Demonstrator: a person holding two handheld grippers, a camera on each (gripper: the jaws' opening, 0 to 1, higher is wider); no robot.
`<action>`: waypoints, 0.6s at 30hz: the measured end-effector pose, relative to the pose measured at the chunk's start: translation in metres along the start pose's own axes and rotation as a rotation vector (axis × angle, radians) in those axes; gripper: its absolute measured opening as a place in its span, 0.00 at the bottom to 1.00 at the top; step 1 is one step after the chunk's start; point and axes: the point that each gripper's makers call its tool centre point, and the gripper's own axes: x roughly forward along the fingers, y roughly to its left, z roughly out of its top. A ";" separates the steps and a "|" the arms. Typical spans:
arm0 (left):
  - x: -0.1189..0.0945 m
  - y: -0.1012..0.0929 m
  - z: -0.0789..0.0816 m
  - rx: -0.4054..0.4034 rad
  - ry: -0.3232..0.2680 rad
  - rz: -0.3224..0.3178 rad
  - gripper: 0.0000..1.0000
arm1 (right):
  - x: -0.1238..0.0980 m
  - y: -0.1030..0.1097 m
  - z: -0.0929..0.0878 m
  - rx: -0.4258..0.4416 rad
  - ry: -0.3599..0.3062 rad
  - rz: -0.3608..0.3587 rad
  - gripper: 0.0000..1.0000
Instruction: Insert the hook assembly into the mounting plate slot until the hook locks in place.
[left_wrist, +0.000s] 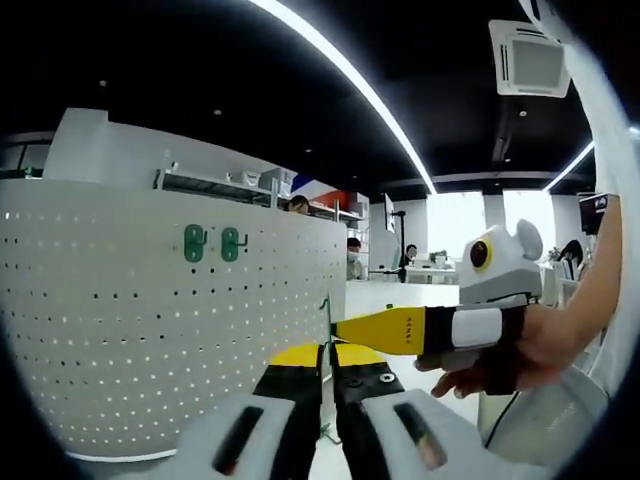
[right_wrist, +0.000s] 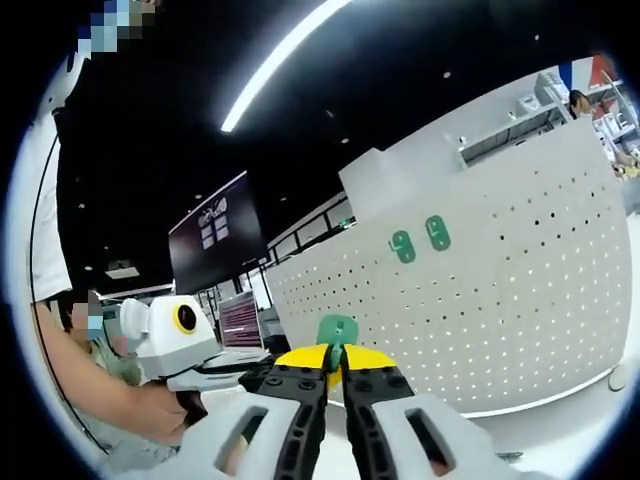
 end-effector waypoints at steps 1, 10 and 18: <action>0.000 0.000 0.000 0.001 -0.001 0.001 0.02 | 0.000 0.000 0.000 0.002 0.001 -0.001 0.03; 0.000 0.000 0.000 -0.002 -0.006 0.004 0.02 | 0.000 -0.001 0.000 0.012 -0.005 -0.009 0.02; 0.003 -0.002 0.002 -0.010 -0.015 0.007 0.02 | -0.002 -0.004 0.004 0.084 -0.040 -0.020 0.02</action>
